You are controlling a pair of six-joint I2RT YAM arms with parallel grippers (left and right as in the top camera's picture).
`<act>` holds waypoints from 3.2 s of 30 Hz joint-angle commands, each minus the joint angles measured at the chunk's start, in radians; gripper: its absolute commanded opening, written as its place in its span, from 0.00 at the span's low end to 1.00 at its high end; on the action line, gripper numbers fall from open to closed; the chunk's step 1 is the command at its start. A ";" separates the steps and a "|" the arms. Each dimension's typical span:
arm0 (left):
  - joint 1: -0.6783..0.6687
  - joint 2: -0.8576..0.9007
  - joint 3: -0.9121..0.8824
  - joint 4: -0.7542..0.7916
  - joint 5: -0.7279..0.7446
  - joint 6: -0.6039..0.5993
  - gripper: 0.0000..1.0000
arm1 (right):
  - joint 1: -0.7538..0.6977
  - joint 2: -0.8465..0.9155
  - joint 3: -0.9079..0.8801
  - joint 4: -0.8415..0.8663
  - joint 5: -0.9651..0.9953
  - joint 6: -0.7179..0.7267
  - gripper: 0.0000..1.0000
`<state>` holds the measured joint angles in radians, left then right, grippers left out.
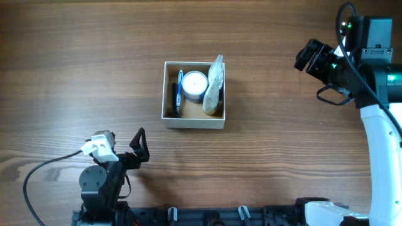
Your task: Pack container
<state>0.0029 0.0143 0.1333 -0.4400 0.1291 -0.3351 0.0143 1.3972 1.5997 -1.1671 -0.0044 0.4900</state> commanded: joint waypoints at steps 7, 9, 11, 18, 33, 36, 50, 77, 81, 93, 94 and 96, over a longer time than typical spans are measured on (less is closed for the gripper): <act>0.008 -0.011 -0.006 0.007 0.001 0.013 1.00 | -0.001 -0.010 -0.031 0.002 -0.012 0.008 1.00; 0.008 -0.011 -0.006 0.007 0.001 0.013 1.00 | -0.001 -0.001 -0.061 0.003 -0.005 0.007 1.00; 0.008 -0.011 -0.006 0.007 0.001 0.013 1.00 | -0.001 0.003 -0.061 0.004 -0.001 -0.009 1.00; 0.008 -0.011 -0.006 0.007 0.001 0.013 1.00 | -0.001 -0.235 -0.127 0.217 0.003 -0.338 1.00; 0.008 -0.011 -0.006 0.007 0.001 0.013 1.00 | -0.001 -1.056 -1.152 0.602 -0.023 -0.408 1.00; 0.008 -0.011 -0.006 0.007 0.001 0.013 1.00 | -0.001 -1.141 -1.249 0.634 -0.043 -0.408 1.00; 0.008 -0.011 -0.006 0.007 0.001 0.013 1.00 | -0.001 -1.394 -1.447 0.640 -0.042 -0.411 1.00; 0.008 -0.011 -0.006 0.007 0.001 0.013 1.00 | -0.001 -1.394 -1.447 0.639 -0.042 -0.411 1.00; 0.008 -0.011 -0.006 0.007 0.001 0.013 1.00 | -0.001 -1.394 -1.447 0.639 -0.042 -0.411 1.00; 0.008 -0.011 -0.006 0.007 0.001 0.013 1.00 | -0.001 -1.394 -1.447 0.639 -0.042 -0.411 1.00; 0.008 -0.011 -0.006 0.007 0.001 0.013 1.00 | -0.001 -1.394 -1.447 0.639 -0.042 -0.411 1.00; 0.008 -0.011 -0.006 0.007 0.001 0.013 1.00 | -0.001 -1.394 -1.447 0.639 -0.042 -0.411 1.00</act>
<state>0.0032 0.0116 0.1314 -0.4374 0.1291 -0.3347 0.0143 0.0200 0.1566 -0.5343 -0.0265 0.0986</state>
